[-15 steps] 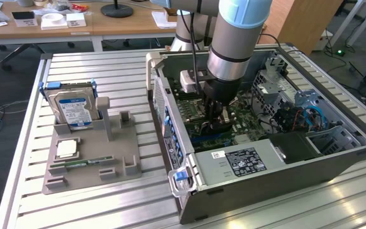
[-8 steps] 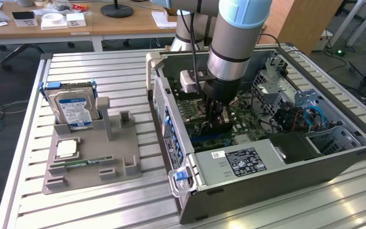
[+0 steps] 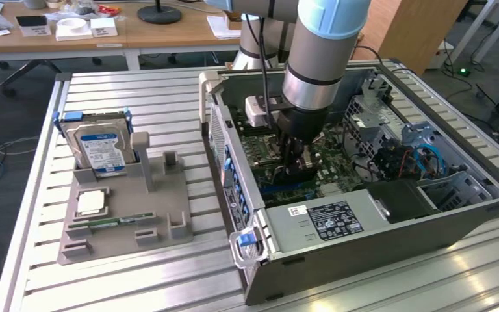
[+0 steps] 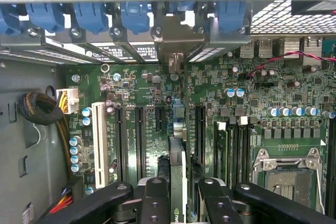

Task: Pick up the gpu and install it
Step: 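Insert the gpu into the slot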

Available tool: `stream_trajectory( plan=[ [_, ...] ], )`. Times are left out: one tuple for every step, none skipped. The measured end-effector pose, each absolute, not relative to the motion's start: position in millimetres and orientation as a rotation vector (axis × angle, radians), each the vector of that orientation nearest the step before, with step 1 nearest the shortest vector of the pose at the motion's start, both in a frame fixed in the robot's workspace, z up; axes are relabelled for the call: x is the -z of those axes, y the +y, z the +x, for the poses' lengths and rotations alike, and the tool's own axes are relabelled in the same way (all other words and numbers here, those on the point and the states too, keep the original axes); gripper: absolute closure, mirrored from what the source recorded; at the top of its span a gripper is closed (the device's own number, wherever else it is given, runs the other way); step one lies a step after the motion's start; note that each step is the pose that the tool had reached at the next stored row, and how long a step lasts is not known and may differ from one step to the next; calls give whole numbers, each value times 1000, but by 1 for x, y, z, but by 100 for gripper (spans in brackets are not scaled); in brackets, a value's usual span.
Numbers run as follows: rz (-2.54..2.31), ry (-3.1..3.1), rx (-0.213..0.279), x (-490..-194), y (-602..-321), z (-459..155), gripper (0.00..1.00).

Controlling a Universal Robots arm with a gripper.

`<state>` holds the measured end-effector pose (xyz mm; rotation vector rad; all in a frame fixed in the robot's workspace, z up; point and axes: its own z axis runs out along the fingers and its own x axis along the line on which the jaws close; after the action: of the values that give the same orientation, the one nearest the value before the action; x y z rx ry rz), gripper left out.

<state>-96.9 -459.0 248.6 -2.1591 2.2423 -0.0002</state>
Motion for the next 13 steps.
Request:
stream_trajectory(
  plan=[
    [-2159, 2242, 0, -248, -459, -97, 74],
    [-2159, 2242, 0, -248, -459, -98, 74],
    [-2159, 2242, 0, -248, -459, -98, 74],
    [-2159, 2242, 0, -248, -459, -98, 74],
    [-2160, 2242, 1, -248, -459, -98, 74],
    [-2160, 2242, 1, -247, -459, -99, 74],
    [-2159, 2242, 0, -245, -459, -99, 74],
    [-2159, 2242, 0, -245, -459, -99, 74],
    [-2159, 2242, 1, -244, -459, -99, 74],
    [-2159, 2242, 1, -244, -459, -99, 74],
    [-2159, 2242, 1, -244, -459, -99, 74],
    [-2159, 2242, 1, -244, -459, -99, 74],
    [-2159, 2242, 1, -244, -459, -99, 74]
  ],
)
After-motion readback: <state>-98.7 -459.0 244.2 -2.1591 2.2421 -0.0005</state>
